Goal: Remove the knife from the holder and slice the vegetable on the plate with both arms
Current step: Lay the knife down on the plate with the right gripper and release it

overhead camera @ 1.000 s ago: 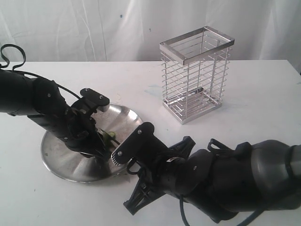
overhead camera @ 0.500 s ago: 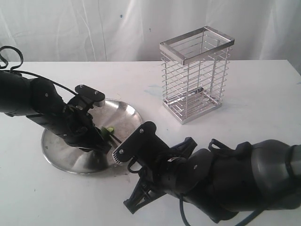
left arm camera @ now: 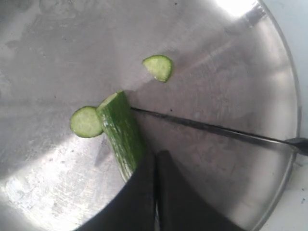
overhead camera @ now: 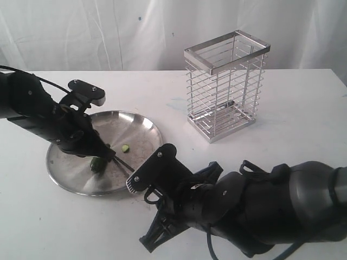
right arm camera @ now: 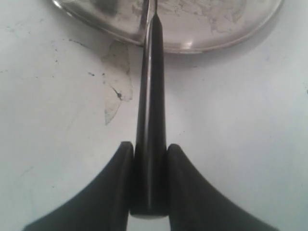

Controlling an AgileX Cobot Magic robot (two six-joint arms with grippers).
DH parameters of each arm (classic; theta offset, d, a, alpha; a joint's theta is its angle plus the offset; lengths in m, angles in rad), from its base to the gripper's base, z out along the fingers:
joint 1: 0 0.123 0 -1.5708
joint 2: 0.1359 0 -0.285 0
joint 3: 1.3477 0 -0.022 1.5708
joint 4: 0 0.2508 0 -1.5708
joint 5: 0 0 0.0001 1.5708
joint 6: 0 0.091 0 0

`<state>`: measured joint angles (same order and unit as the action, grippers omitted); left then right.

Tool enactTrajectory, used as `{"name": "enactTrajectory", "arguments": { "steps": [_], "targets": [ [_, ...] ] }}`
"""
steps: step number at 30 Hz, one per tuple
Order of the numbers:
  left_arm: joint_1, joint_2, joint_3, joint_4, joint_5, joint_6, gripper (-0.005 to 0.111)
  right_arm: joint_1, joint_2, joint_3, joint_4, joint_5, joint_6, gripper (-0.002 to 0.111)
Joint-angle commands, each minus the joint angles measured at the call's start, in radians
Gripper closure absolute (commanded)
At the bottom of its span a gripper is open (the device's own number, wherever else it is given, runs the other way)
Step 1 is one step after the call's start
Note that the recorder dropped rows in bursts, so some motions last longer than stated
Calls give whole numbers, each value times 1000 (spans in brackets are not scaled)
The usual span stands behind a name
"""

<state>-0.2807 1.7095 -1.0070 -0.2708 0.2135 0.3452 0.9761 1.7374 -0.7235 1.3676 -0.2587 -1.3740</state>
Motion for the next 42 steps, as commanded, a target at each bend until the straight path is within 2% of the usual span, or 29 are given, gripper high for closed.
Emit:
{"name": "enactTrajectory", "arguments": {
  "steps": [1, 8, 10, 11, 12, 15, 28, 36, 39, 42],
  "targets": [
    [2, -20, 5, -2, 47, -9, 107, -1, -10, -3, 1, 11, -10, 108],
    [2, -57, 5, -2, 69, -9, 105, -1, -14, -3, 14, -102, -10, 108],
    [2, -69, 5, -2, 71, -9, 97, -1, -20, -3, 16, -110, -10, 108],
    [2, -76, 5, -2, 71, -9, 92, -1, -21, -3, 16, -110, -10, 108],
    [2, -87, 5, -2, 71, -9, 82, -1, -21, -13, 16, -110, -10, 108],
    [0, -103, 5, -7, 83, -16, 67, -1, -12, -68, 8, -118, -15, 108],
    [0, -105, 7, -7, 134, -33, 67, -67, 172, -265, 10, -42, -25, 108],
    [0, -105, 7, -9, 148, -42, 67, -88, 214, -317, 15, 15, -25, 107],
    [0, -105, 7, -9, 152, -54, 67, -100, 214, -319, 20, 47, -25, 97],
    [0, -108, 7, -9, 155, -56, 67, -103, 214, -322, 26, 52, -13, 81]
  ]
}}
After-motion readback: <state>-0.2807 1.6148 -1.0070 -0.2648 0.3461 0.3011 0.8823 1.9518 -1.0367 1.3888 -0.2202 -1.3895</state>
